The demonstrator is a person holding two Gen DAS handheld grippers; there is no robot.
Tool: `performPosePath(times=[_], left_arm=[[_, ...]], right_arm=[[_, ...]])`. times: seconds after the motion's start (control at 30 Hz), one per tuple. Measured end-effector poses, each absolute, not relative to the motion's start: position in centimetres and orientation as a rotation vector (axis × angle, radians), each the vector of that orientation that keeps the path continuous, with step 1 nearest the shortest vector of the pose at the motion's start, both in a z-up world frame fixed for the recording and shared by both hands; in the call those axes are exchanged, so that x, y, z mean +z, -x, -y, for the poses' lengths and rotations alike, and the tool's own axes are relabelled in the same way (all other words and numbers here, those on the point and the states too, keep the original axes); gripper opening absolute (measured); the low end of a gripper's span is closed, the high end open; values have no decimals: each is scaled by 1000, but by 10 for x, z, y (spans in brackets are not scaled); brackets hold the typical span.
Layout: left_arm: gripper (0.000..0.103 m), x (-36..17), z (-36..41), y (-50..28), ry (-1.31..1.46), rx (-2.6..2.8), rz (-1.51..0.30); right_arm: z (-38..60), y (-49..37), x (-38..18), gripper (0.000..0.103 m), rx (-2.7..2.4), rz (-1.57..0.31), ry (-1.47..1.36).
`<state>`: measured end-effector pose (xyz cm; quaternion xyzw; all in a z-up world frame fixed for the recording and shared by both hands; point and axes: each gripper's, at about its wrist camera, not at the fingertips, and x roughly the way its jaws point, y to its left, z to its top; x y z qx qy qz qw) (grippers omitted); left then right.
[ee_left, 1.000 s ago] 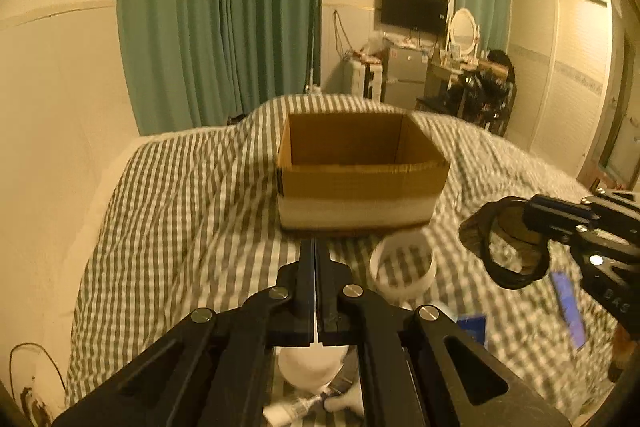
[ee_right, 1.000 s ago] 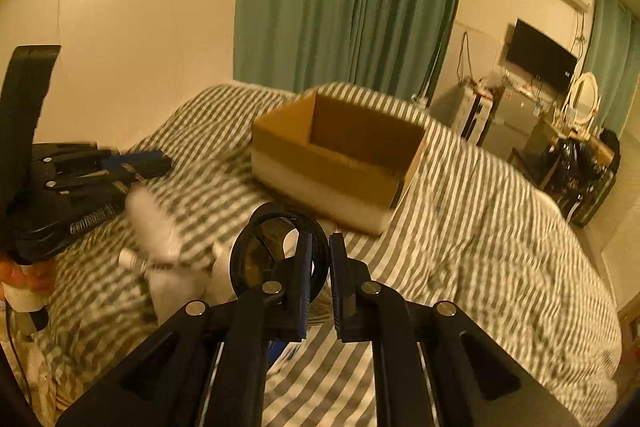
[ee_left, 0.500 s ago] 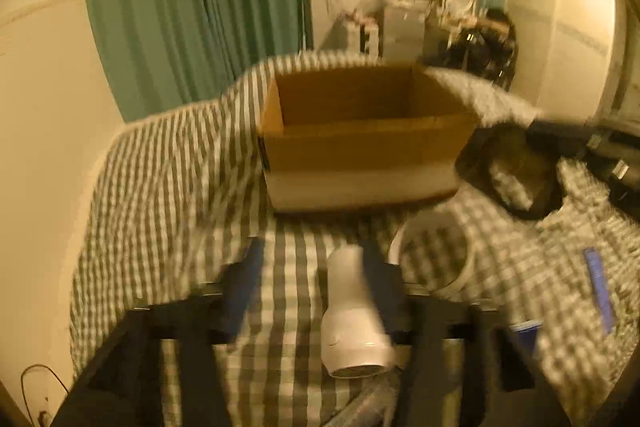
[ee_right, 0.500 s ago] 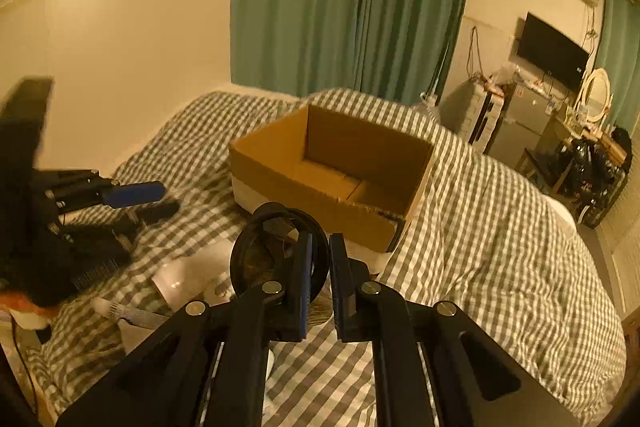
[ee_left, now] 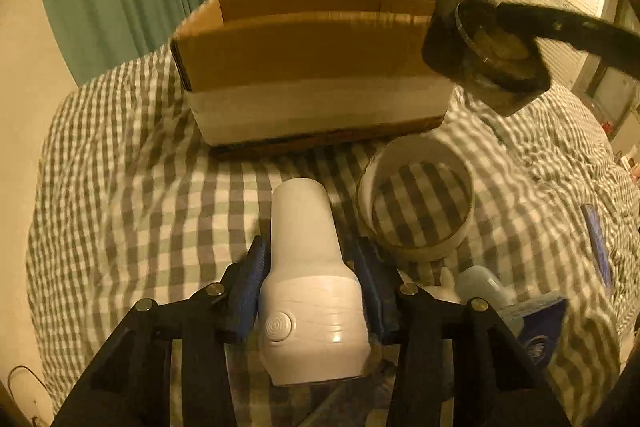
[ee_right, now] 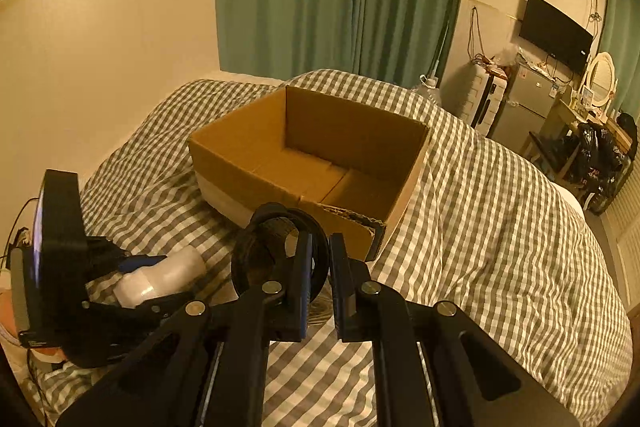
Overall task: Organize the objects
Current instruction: 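Carry the bottle and black object into the cardboard box while opening both grippers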
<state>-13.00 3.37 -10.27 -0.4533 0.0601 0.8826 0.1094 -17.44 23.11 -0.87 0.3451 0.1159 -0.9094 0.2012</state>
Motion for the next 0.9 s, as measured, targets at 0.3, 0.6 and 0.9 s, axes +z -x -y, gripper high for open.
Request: performPosePath(times=[0.3,0.6,0.9], left_arm=[[44,-12,-16,154,1116,2706,-135],[44,23,-8,254,1032,2753,-112],[44,-27,-25,331,1125,2666,-203]], right_arm=[[-230,180,29,9,-2566,-310,-861],[-209,240,60,9,-2589,-296,-817],[-194,326,10,9,-2534,-274,-988]])
